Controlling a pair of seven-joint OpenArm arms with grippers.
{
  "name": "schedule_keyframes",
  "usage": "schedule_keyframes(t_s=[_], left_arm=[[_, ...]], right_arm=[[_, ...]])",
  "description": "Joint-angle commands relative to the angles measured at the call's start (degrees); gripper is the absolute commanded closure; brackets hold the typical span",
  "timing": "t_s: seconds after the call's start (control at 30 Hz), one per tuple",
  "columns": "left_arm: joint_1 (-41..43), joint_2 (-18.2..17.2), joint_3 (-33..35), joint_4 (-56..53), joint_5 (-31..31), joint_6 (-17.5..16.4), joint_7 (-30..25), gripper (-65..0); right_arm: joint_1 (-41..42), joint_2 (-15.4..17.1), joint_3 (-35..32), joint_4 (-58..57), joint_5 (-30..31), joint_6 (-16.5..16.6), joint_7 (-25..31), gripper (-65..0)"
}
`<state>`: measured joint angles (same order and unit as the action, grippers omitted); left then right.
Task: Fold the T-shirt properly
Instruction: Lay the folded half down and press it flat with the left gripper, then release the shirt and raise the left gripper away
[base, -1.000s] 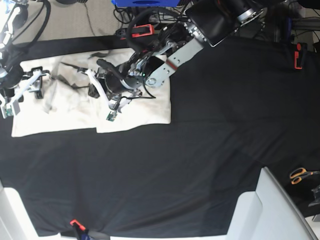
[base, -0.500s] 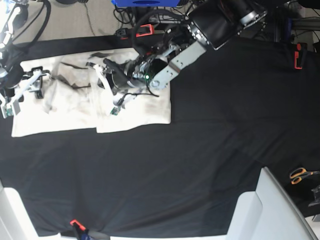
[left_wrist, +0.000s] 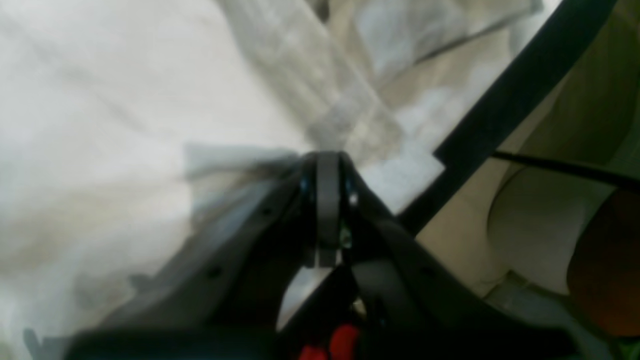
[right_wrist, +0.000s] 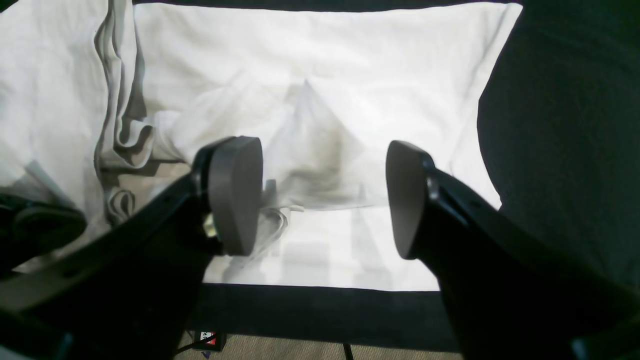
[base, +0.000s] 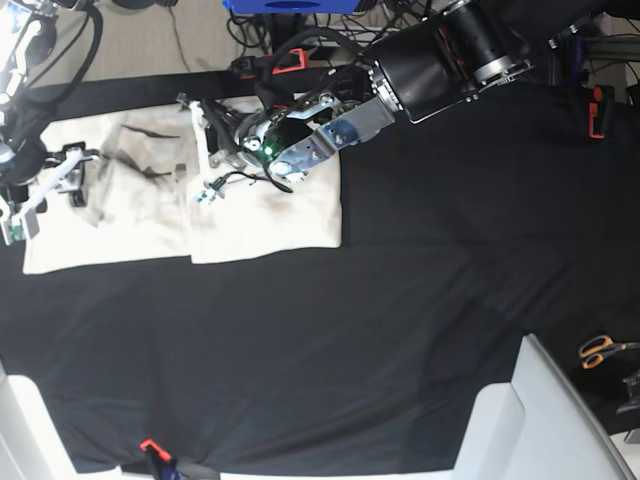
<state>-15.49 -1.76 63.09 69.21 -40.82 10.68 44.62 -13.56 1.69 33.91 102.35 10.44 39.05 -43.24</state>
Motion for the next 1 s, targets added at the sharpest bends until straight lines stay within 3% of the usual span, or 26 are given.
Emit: schedule_keyframes(t_s=[0.0,0.13,0.4,0.6,0.77,0.97], left_arm=[[-1.2,0.7,-0.2,1.3,-0.5,-0.2,-0.3,0.0],[-1.5,0.7,-0.1,1.3,-0.8,-0.2,-0.2,0.0],[-2.5,0.8,6.2,1.2,-0.8,-0.3,-0.2,0.0],[-2.8,0.7,5.7,1.8,-0.8,-0.3,-0.2,0.0],[-2.9,0.5,5.6,9.3,-0.7,-0.3,-0.2,0.0],[-3.9,0.5,1.4,12.1,-0.5,-0.1,-0.2,0.0]], right_arm=[[0.4,0.5,0.2,0.9,0.7,-0.1,1.2,-35.6],[1.0,0.4,0.3,0.9,0.7,-0.1,1.2,-35.6],[1.5,0.4,0.3,0.9,0.7,-0.1,1.2,-35.6],[1.5,0.4,0.3,0.9,0.7,-0.1,1.2,-35.6],[1.5,0.4,0.3,0.8,0.7,-0.1,1.2,-35.6],[1.5,0.4,0.3,0.8,0.7,-0.1,1.2,-35.6]])
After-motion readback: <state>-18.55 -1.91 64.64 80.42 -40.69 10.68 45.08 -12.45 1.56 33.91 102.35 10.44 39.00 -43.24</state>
